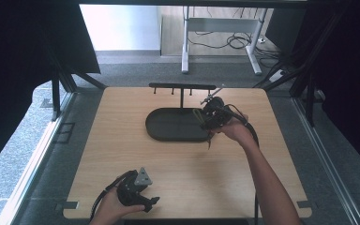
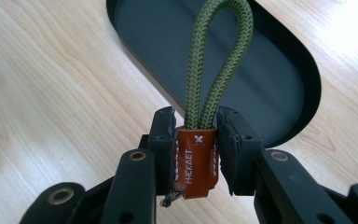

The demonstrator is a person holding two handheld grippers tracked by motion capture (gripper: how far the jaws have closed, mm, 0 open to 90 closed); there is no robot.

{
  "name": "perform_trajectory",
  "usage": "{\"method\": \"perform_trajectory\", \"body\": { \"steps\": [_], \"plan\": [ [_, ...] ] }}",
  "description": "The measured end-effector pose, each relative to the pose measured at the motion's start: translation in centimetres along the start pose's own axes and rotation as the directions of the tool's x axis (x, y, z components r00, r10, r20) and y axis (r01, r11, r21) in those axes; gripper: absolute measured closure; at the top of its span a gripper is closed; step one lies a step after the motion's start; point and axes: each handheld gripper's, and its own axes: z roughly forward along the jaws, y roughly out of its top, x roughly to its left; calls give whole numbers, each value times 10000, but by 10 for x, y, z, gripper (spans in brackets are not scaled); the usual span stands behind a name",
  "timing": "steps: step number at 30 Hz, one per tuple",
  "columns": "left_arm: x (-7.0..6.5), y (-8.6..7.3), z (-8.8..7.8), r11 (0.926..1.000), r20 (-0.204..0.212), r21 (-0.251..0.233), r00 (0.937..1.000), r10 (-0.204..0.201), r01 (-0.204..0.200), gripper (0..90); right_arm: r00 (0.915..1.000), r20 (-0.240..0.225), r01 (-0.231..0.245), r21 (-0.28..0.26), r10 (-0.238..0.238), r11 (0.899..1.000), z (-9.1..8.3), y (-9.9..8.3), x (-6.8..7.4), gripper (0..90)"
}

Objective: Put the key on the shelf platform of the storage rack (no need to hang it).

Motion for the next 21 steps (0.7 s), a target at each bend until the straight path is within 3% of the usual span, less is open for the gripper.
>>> {"method": "perform_trajectory", "body": {
  "steps": [21],
  "plan": [
    [1,-1,1,10000,19,-19,10000,-70,70,191,9987,376,-360,122,356,9993,17,24,-19,684]
  ]
}}
